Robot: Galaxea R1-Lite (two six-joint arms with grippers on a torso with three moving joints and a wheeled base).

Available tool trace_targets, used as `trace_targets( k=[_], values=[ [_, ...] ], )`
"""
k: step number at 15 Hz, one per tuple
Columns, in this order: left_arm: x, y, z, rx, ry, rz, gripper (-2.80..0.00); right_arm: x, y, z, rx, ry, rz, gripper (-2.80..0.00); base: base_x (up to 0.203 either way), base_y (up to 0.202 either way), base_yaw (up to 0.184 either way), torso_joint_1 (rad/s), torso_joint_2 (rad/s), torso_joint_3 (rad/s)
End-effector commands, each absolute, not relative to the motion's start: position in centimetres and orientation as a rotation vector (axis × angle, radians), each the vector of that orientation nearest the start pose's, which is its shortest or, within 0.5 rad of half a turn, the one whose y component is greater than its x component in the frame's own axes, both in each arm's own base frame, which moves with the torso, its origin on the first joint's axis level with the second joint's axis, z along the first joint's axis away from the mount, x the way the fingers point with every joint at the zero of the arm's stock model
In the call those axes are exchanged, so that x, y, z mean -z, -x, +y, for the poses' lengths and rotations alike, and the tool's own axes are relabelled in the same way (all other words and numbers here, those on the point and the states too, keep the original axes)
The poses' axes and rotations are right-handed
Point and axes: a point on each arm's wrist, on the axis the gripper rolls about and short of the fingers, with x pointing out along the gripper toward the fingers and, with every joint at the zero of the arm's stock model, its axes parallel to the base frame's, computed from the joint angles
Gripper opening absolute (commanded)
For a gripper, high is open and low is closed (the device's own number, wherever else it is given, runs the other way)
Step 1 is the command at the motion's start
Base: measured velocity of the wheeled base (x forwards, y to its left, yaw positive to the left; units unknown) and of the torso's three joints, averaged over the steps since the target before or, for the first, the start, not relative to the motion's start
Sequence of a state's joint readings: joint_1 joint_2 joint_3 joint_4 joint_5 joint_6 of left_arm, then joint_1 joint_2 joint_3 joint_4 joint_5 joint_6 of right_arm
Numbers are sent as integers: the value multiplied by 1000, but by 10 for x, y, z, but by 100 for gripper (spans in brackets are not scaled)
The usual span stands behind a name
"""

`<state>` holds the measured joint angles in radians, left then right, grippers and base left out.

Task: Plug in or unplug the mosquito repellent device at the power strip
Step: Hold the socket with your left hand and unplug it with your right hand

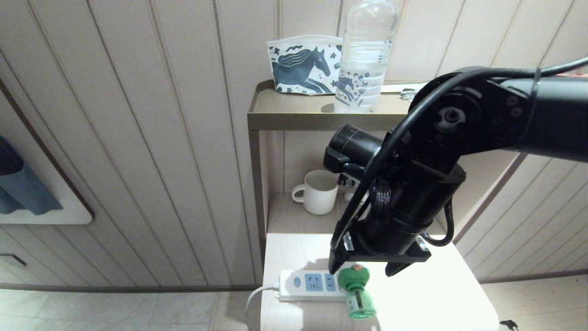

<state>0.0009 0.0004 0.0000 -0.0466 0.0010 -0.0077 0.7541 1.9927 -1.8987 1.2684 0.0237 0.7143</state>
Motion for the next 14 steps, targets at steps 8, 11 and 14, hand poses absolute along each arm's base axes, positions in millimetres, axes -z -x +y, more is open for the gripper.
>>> trace_targets(
  k=[8,11,14],
  values=[
    [-80,23,0,-1,9,-44,-280,-197,-259,229,-94,1,1493,0,0,0,0,0,0,0],
    [-80,23,0,-1,9,-46,-280,-184,-265,234,-81,15,1516,0,0,0,0,0,0,0],
    [-80,23,0,-3,8,-44,-280,-179,-272,232,-85,29,1522,0,0,0,0,0,0,0]
  ],
)
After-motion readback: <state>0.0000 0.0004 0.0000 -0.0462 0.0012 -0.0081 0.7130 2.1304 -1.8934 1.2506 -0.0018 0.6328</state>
